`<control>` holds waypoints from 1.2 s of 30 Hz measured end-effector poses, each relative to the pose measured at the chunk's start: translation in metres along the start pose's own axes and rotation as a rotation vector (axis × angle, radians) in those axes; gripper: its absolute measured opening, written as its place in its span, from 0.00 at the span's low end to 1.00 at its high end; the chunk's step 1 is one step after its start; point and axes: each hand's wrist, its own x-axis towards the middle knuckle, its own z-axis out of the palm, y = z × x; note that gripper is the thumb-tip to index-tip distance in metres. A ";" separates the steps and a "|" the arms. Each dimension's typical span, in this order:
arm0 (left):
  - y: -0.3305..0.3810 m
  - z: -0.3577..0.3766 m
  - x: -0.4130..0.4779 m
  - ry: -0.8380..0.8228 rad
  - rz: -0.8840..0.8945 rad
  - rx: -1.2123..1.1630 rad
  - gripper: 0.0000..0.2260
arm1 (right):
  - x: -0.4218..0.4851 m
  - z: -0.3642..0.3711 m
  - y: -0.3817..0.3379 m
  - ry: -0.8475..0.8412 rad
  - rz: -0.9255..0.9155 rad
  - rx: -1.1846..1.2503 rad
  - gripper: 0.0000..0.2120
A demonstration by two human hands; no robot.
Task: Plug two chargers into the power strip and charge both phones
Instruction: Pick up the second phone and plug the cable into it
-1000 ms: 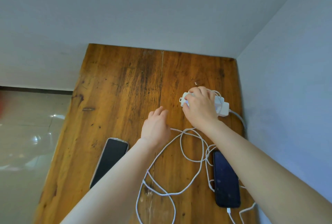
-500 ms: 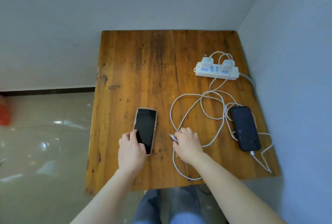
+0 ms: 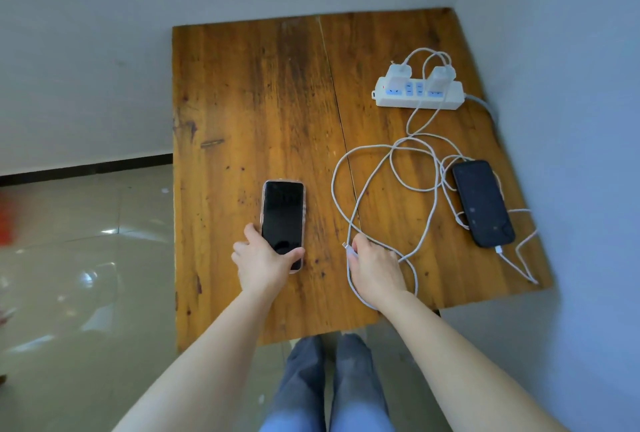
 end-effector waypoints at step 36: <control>0.125 -0.122 -0.122 -0.495 -0.315 -1.325 0.19 | -0.090 -0.195 -0.051 0.065 -0.090 0.793 0.13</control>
